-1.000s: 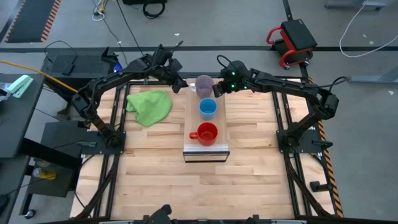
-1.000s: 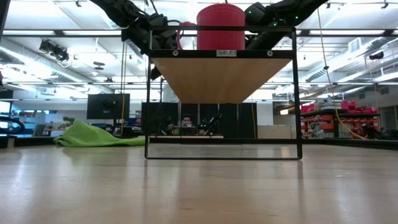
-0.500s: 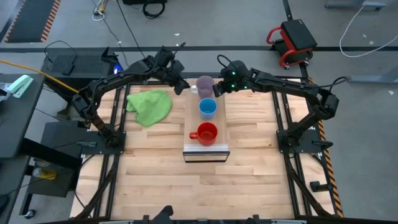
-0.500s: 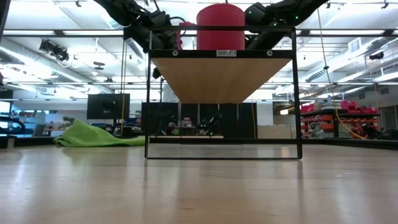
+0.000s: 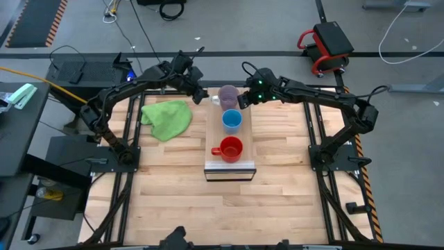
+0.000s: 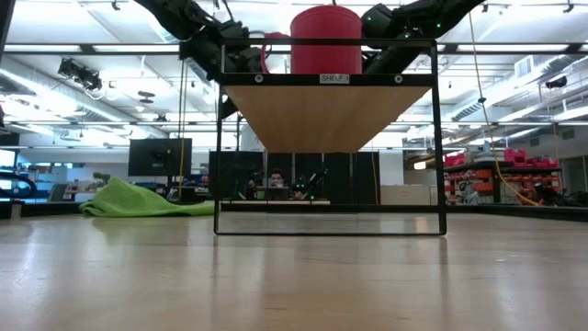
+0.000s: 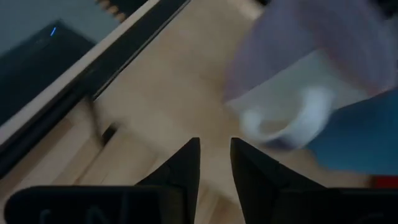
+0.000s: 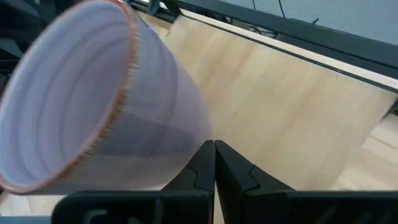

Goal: Stack small to large cups/mugs on shelf
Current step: Put the purple mug on the shelf

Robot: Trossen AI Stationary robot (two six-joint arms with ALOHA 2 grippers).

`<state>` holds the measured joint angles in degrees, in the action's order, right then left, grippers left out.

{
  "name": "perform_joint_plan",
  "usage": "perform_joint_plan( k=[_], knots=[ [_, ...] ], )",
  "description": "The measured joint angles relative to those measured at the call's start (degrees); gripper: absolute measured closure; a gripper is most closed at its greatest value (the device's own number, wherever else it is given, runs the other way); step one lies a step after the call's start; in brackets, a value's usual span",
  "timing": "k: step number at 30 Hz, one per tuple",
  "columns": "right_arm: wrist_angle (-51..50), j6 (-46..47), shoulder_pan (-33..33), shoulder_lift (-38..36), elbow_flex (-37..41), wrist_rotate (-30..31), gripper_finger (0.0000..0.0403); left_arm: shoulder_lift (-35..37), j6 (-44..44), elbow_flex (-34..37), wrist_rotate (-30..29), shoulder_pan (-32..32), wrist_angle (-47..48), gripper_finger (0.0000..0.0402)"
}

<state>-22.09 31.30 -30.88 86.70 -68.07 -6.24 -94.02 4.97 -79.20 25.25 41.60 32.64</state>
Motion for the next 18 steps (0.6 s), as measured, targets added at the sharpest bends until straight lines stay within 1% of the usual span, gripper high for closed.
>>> perform_joint_plan(
  k=[4,7,11,13,16,18],
  knots=[
    [-2.28,-1.32,-1.34,-0.86,0.0,0.09,0.039,0.0,-1.27,0.0,0.62,1.77,6.12,0.0301],
    [-3.4,-1.44,-2.48,-2.57,0.0,0.24,0.0391,0.17,-2.41,0.02,0.88,1.4,9.0,0.0302],
    [-3.76,-1.55,-1.62,-4.59,0.0,0.23,0.039,0.31,-2.29,0.02,2.84,-1.3,8.67,0.0305],
    [-4.13,-1.71,-0.43,-4.74,-0.01,0.17,0.0389,0.31,-1.75,0.02,2.87,-3.11,7.12,0.0305],
    [-4.65,-2.7,0.9,-4.63,0.0,0.2,0.039,0.28,-0.57,0.02,2.18,-5.1,3.55,0.0304],
    [-4.6,-3.2,1.54,-4.42,-0.02,1.19,0.0391,0.28,0.49,0.02,0.48,-5.82,1.96,0.0304]
  ],
)
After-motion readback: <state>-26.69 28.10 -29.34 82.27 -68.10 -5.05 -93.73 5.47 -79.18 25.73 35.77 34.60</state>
